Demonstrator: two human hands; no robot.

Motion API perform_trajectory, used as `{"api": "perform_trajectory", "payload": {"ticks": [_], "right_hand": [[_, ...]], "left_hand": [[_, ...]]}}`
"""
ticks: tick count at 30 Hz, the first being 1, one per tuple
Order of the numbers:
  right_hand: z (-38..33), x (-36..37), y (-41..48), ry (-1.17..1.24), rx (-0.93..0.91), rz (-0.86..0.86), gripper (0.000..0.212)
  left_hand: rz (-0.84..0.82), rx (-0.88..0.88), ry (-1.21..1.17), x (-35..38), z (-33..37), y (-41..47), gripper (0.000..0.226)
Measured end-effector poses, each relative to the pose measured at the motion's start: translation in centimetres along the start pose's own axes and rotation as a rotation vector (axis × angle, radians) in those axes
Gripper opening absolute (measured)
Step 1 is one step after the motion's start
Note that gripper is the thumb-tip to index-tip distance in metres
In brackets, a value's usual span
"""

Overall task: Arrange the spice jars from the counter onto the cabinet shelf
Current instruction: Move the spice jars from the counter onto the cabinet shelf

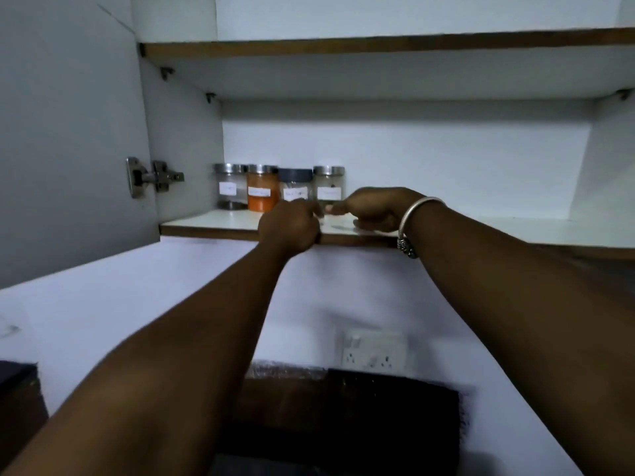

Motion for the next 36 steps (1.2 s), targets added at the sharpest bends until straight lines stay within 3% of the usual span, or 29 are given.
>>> {"api": "perform_trajectory", "payload": {"ticks": [2,5,7,12,15,19,21,23,25,27,31,34,36], "right_hand": [[-0.4,-1.2,-3.2,-0.034,-0.089,0.115,0.025],[-0.3,-2.5,-8.2,0.074,-0.169,0.277,0.008],[1.0,-3.3,-12.7,0.150,-0.216,0.422,0.017],[12.4,0.2,-24.3,0.166,-0.234,0.504,0.023],[23.3,5.2,-30.0,0.121,-0.107,0.396,0.026],[36.0,11.5,-37.2,-0.110,0.068,0.081,0.021],[40.7,13.5,-39.8,-0.299,0.141,-0.075,0.040],[45.1,14.5,-42.0,-0.561,0.239,-0.178,0.073],[48.3,15.0,-43.8,-0.736,0.343,-0.260,0.103],[49.9,16.0,-45.0,-0.705,0.394,-0.296,0.110],[50.2,16.8,-44.8,-0.656,0.349,-0.254,0.095],[48.8,16.4,-43.5,-0.614,0.344,-0.270,0.093],[46.8,15.5,-41.9,-0.549,0.350,-0.288,0.079]], "left_hand": [[0.039,-0.043,-0.223,-0.9,2.2,-1.7,0.037],[0.083,-0.089,-0.633,-1.9,7.1,-5.4,0.046],[0.065,-0.127,-0.869,-1.6,9.8,-9.1,0.045],[-0.001,-0.188,-0.986,2.4,12.0,-23.7,0.048],[-0.199,-0.208,-0.972,7.0,11.9,-34.9,0.053],[-0.591,-0.230,-0.908,13.0,11.0,-48.7,0.052],[-0.784,-0.194,-0.824,15.0,10.3,-53.9,0.058],[-0.902,-0.205,-0.724,16.6,9.3,-57.8,0.063],[-0.970,-0.265,-0.666,17.7,8.1,-60.3,0.061],[-1.028,-0.291,-0.618,18.5,7.6,-61.9,0.057],[-1.083,-0.309,-0.599,19.3,7.2,-63.1,0.050],[-1.026,-0.337,-0.626,18.8,6.9,-62.0,0.049],[-0.971,-0.376,-0.698,17.9,7.0,-60.2,0.047]]}}
Point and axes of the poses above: each hand's wrist, its own y-axis towards the middle knuckle, its own x-axis out of the palm, z = x × y, the point moved 9 cm from there along y, towards the middle knuckle, and after that the axes turned 11 degrees about z, right-handed, at the moved point
